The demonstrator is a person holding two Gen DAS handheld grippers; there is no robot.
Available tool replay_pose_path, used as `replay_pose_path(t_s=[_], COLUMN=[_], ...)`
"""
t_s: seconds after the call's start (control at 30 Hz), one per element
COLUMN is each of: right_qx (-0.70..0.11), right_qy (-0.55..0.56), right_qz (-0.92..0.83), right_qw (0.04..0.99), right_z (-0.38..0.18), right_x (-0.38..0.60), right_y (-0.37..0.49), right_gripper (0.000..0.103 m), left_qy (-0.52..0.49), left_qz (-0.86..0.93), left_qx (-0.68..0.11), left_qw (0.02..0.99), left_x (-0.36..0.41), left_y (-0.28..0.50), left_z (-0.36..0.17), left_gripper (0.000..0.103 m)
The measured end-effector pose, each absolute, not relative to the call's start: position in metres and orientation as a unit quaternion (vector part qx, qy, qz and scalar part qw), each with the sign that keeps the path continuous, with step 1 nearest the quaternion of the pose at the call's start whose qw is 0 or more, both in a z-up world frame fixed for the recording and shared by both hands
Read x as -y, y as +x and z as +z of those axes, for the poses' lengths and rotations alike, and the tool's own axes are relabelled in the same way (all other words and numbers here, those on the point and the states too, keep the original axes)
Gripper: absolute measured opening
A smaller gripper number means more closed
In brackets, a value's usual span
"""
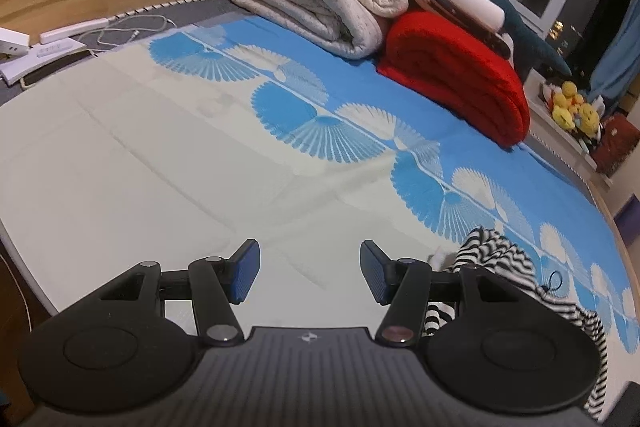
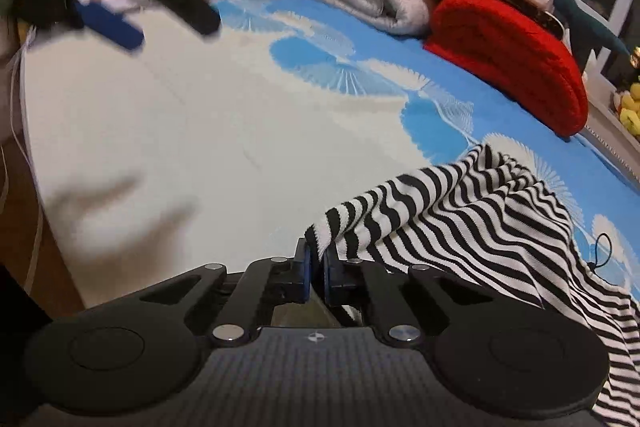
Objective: Fold small clothes
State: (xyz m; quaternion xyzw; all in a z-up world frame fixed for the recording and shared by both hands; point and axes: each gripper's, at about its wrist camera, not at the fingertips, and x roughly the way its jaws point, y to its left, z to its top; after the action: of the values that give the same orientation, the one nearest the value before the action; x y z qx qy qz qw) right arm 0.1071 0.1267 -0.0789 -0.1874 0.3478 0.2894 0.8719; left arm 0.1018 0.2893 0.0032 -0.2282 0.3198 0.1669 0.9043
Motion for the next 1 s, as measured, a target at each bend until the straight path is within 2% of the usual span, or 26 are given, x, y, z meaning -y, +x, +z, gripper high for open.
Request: replay_pose_path(t_s=[0.13,0.33,0.57,0.8,0.93,1.0], right_qx=[-0.349,-0.426,-0.398,-0.341,-0.324,-0.379], right_qy=[-0.151,-0.084,-0.021,0.182,0.242,0.251], right_qz=[0.318,0.277,0.258,0.142,-0.016,-0.104], right_qw=[0.869,0.857,0.88,0.911,0.914,0.885], right_z=[-0.061,-0.076,-0.029,0.013,-0.018,-0.054], right_x=[-0.14,-0.131,-0.076,0.12,0.245,0.287], right_y=[0.094,0.109,0.131,0.165,0.142,0.133], right_gripper=[0.005,0.005,0.005,0.004,0.004,0.004], left_qy=[-0.235,-0.217,-0.191,-0.152,-0.126,-0.117], left_qz=[0.176,0.178,0.174,0.152,0.135,0.125], left_qx=[-0.313,-0.315,-0.32,-0.325,-0.331,-0.336], left_qw=[0.903,0.907,0.911,0.921,0.926,0.926], left_x=[-0.291,-0.28,-0.264,-0.232,-0.211,-0.2], left_y=[0.1,0.099,0.103,0.106,0.112,0.117], left_z=[0.004,0.005,0.006,0.007,0.005,0.004], left_gripper=[0.061,0.061,0.061,0.061,0.061,0.061])
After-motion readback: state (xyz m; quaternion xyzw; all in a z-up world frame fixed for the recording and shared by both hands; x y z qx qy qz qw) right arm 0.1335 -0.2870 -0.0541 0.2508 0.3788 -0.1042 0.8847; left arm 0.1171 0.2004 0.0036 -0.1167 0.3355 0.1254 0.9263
